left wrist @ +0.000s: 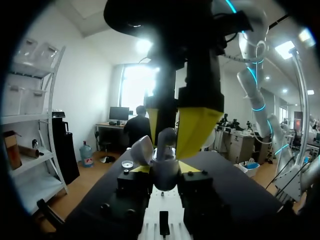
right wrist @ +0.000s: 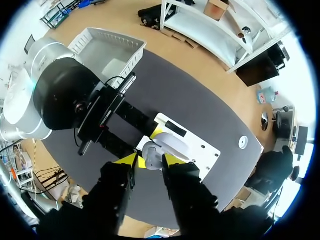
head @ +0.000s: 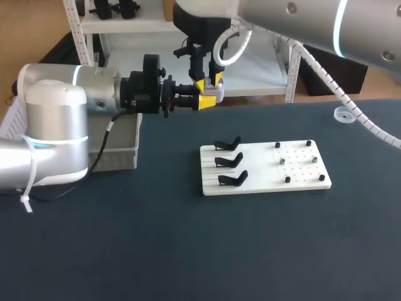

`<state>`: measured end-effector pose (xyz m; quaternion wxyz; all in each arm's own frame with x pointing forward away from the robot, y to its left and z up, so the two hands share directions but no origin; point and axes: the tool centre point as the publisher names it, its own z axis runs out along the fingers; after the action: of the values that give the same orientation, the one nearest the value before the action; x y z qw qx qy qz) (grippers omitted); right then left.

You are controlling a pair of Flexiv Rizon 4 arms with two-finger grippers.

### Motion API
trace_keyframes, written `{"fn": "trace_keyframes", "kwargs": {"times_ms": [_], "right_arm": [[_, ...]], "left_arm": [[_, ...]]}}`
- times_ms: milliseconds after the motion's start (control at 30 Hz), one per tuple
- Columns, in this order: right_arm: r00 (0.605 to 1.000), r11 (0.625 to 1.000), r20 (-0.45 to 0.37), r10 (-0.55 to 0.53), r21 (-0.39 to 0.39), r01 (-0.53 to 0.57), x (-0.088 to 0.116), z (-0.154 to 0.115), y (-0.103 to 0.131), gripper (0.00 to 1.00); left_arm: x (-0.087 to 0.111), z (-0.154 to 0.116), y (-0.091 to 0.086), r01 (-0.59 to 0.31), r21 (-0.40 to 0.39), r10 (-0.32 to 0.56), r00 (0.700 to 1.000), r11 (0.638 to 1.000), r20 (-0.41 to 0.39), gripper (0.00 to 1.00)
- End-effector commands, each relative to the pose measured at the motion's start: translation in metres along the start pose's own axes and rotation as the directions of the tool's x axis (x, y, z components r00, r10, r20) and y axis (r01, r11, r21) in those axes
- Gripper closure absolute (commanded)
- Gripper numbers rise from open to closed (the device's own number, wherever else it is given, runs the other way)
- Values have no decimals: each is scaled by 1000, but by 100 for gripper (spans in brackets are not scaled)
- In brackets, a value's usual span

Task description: Pick up each earbud case from the left stands, insert the matching earbuds, close the lid, and place the case in the box.

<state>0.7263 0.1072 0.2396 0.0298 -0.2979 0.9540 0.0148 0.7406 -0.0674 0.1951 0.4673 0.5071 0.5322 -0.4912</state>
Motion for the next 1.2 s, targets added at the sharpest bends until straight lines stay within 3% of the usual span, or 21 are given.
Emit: {"fn": "trace_keyframes", "kwargs": {"times_ms": [33, 400, 567, 733, 933, 1200], "right_arm": [[1000, 1000, 4, 2, 5, -2, 0, -1, 0, 68], [1000, 1000, -4, -1, 17, 1, 3, -3, 1, 64], [999, 1000, 49, 7, 15, -8, -2, -25, -1, 65], [990, 998, 134, 52, 20, -55, -20, -33, -13, 66], [966, 987, 205, 156, 12, -162, -44, -17, -37, 66], [951, 964, 161, 265, -15, -266, -47, 10, -57, 65]], "left_arm": [[0, -1, 0, -1, -1, 1, 1000, 1000, 2, 100], [0, -1, 0, -1, -1, 1, 1000, 1000, 2, 100], [0, -1, 0, -1, -1, 1, 1000, 1000, 2, 100], [0, -1, 0, -1, -1, 1, 1000, 1000, 2, 100], [0, -1, 0, -1, -1, 1, 1000, 1000, 2, 100], [0, -1, 0, -1, -1, 1, 1000, 1000, 2, 100]]}}
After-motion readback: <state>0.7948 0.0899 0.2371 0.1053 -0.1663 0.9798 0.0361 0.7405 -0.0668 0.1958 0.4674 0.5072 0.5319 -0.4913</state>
